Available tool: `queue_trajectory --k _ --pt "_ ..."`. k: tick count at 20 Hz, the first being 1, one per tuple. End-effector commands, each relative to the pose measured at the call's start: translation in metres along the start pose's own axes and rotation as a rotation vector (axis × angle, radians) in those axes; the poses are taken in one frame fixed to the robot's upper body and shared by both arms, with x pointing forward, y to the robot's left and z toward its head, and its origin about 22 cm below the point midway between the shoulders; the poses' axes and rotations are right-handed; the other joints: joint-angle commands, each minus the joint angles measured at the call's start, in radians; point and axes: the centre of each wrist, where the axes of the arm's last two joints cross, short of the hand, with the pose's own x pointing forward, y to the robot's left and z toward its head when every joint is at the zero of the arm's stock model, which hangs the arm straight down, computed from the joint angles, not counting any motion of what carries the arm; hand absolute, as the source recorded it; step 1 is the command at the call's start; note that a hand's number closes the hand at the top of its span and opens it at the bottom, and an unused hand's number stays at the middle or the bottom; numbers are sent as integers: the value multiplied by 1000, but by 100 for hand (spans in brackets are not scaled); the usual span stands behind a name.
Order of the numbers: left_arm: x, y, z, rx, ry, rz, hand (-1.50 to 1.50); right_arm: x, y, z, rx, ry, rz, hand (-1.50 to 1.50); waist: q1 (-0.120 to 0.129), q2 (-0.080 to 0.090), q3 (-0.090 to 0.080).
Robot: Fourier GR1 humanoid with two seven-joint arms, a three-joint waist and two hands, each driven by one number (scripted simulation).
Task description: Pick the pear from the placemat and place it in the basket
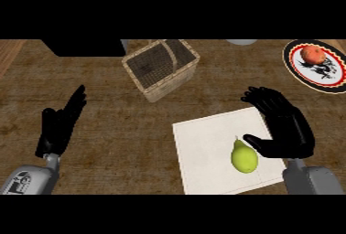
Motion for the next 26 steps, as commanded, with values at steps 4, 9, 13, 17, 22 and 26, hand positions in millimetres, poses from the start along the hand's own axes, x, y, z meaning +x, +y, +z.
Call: queue_trajectory --k 4,9,13,17,22,26 --pt "12 2 -11 16 7 -21 0 90 -61 -18 85 233 609 -150 0 4 -5" --pt "6 -1 -12 3 9 -8 0 145 -84 -24 393 474 824 -150 12 8 -5" --pt "10 0 -11 -12 10 -28 0 163 -93 -28 623 604 769 -150 14 4 -4" --pt "23 0 -17 -7 19 -18 0 166 -101 -46 703 622 700 -150 14 4 -3" --pt "8 5 -13 -9 19 -7 0 155 -104 -53 717 666 698 -150 9 3 -2" --pt "4 -2 -33 -2 31 -21 0 148 -97 -53 648 648 704 -150 0 2 -3"
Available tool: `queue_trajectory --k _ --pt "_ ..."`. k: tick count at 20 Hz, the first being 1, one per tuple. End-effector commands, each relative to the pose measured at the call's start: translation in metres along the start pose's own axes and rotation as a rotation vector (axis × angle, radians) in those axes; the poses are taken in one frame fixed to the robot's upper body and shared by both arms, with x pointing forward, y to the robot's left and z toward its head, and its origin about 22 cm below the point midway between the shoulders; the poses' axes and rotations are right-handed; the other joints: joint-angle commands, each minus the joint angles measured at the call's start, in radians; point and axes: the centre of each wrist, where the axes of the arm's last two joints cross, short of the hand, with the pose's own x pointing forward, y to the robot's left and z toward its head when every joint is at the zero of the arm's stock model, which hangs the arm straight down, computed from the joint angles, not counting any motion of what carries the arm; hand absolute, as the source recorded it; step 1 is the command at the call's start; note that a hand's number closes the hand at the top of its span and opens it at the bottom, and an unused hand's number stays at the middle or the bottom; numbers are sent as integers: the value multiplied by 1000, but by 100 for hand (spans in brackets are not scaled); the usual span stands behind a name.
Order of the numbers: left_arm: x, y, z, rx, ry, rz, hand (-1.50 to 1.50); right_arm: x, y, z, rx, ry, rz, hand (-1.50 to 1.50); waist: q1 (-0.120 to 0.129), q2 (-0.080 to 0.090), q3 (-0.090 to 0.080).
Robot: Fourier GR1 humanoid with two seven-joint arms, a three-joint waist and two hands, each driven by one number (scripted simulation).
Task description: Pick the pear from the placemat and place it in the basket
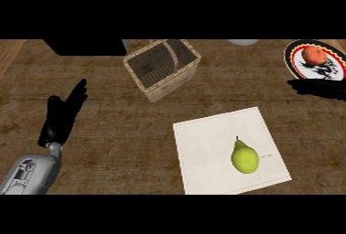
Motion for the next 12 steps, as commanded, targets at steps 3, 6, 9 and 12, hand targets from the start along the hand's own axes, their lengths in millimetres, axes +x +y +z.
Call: queue_trajectory --k 3,6,9,12 --pt "-5 1 10 -2 6 18 0 -13 6 5 -69 14 -26 -150 -3 -2 0" --pt "-4 -3 -8 1 -1 5 0 -20 18 7 -97 42 -7 -150 -9 -1 0" --pt "19 -2 16 -11 13 10 0 -30 23 -18 -125 42 -9 -150 3 -2 1" --pt "13 3 5 15 14 10 0 -39 30 -17 -105 33 -16 -150 -3 -1 0"
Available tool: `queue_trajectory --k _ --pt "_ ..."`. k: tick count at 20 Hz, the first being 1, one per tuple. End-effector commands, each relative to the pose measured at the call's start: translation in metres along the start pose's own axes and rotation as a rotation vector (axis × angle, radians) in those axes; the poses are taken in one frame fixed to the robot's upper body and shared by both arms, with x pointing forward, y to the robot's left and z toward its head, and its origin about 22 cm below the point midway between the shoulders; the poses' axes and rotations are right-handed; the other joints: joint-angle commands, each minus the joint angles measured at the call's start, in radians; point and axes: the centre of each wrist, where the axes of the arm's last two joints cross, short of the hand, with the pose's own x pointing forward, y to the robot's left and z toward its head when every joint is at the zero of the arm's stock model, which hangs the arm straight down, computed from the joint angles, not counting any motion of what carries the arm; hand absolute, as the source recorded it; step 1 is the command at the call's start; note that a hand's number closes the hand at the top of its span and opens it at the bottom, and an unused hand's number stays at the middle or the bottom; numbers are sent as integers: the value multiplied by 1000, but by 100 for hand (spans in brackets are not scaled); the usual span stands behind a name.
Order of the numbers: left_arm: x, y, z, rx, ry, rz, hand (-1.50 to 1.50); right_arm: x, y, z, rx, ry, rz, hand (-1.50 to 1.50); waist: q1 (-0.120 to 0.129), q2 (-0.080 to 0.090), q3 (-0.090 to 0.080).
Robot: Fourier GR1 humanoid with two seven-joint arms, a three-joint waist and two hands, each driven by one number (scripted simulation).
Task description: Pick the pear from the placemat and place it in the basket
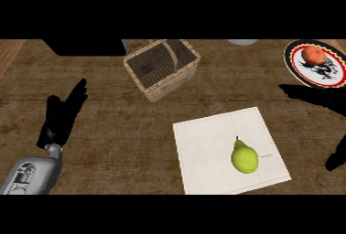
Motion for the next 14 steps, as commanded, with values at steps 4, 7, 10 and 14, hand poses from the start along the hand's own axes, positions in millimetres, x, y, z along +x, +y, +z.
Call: queue_trajectory --k 4,7,10,14 --pt "-11 -14 -9 2 -12 6 0 -8 30 -31 26 19 -22 -150 -3 0 0" --pt "0 -2 2 8 11 3 0 -15 36 -42 38 2 -24 -150 1 0 0" --pt "4 -1 -23 3 6 5 0 -21 54 -48 23 -17 -21 -150 -5 1 0" --pt "11 -5 16 1 2 -6 0 -20 72 -40 17 -1 -7 -150 -2 -2 0"
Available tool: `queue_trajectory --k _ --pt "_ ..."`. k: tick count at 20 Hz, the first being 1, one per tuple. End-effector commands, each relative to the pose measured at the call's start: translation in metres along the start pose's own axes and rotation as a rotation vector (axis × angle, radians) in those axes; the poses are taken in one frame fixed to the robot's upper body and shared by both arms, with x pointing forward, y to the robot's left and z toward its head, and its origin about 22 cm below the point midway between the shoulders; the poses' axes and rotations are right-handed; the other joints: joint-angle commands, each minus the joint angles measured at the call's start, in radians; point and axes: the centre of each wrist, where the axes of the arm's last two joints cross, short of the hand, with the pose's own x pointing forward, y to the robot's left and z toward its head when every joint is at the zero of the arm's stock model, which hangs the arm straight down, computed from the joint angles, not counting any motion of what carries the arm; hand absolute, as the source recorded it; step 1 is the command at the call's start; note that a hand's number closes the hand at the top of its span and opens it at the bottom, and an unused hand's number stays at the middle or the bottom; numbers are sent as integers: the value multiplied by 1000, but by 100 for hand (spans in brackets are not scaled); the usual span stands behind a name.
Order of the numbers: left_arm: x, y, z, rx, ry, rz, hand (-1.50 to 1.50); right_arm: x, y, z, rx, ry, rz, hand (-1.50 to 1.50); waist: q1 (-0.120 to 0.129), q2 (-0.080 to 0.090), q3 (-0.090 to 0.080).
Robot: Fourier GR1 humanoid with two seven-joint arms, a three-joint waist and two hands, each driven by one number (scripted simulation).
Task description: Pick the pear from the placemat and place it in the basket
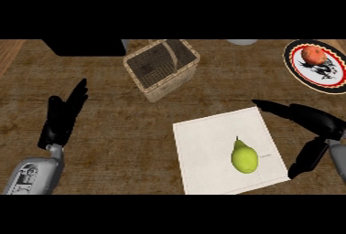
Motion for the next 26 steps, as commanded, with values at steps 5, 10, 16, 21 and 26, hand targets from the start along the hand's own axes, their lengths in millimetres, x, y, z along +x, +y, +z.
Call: queue_trajectory --k 5,10,16,21,26 --pt "-13 18 3 -1 -7 3 0 -4 15 -24 8 -2 10 -150 2 1 0" --pt "2 -14 -7 -4 3 8 0 -1 27 -45 10 -16 -4 -150 1 1 0" --pt "-2 -7 0 -12 -10 3 0 1 33 -60 25 15 18 -150 2 0 0" --pt "-15 3 8 -4 -2 10 0 -30 39 -41 36 31 -6 -150 4 1 0" --pt "8 0 5 0 -7 1 0 -25 46 -61 70 44 -16 -150 3 1 0"
